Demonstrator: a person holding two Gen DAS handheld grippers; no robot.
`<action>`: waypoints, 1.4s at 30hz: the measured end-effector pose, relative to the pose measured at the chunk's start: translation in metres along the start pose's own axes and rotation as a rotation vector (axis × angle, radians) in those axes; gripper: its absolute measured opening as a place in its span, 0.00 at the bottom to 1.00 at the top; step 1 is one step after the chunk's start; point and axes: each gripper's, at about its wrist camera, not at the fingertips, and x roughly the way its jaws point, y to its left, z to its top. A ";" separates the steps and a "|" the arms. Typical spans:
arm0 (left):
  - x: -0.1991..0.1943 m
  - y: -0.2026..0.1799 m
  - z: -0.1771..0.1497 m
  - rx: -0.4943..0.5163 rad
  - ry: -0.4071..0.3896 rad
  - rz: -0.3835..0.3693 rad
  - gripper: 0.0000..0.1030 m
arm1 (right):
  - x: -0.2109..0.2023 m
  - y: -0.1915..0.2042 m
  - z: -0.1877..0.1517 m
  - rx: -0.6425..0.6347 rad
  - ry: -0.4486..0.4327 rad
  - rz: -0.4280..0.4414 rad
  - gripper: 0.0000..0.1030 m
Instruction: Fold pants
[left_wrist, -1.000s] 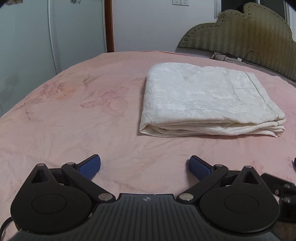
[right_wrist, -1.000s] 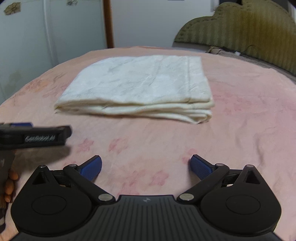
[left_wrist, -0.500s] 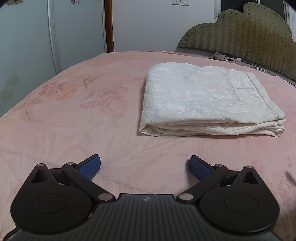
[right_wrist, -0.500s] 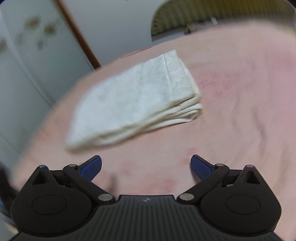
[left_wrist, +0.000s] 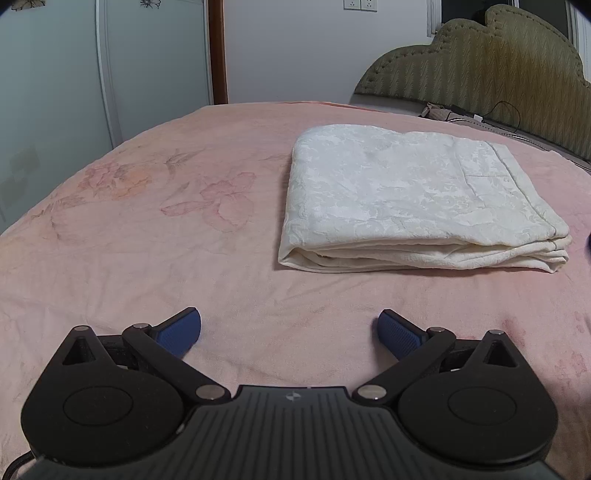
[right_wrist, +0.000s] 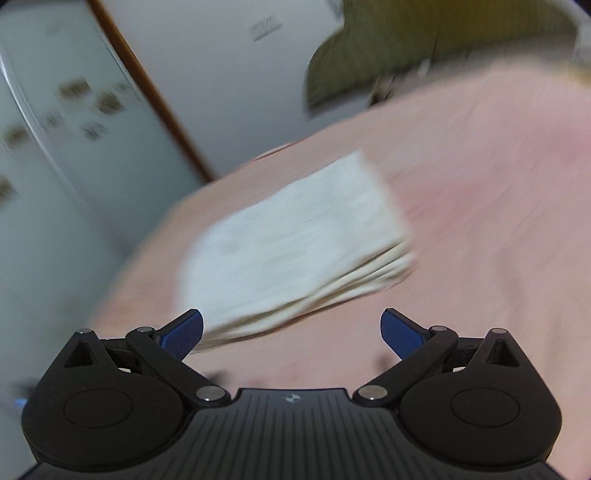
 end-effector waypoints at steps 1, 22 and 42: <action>0.000 0.000 0.000 0.000 0.000 0.000 1.00 | 0.008 -0.001 -0.003 -0.038 0.002 -0.049 1.00; 0.002 -0.001 0.000 0.004 0.000 0.008 1.00 | 0.046 0.003 -0.042 -0.261 0.070 -0.120 1.00; -0.001 -0.004 0.000 0.026 -0.004 -0.035 0.99 | 0.050 0.009 -0.040 -0.268 0.071 -0.109 1.00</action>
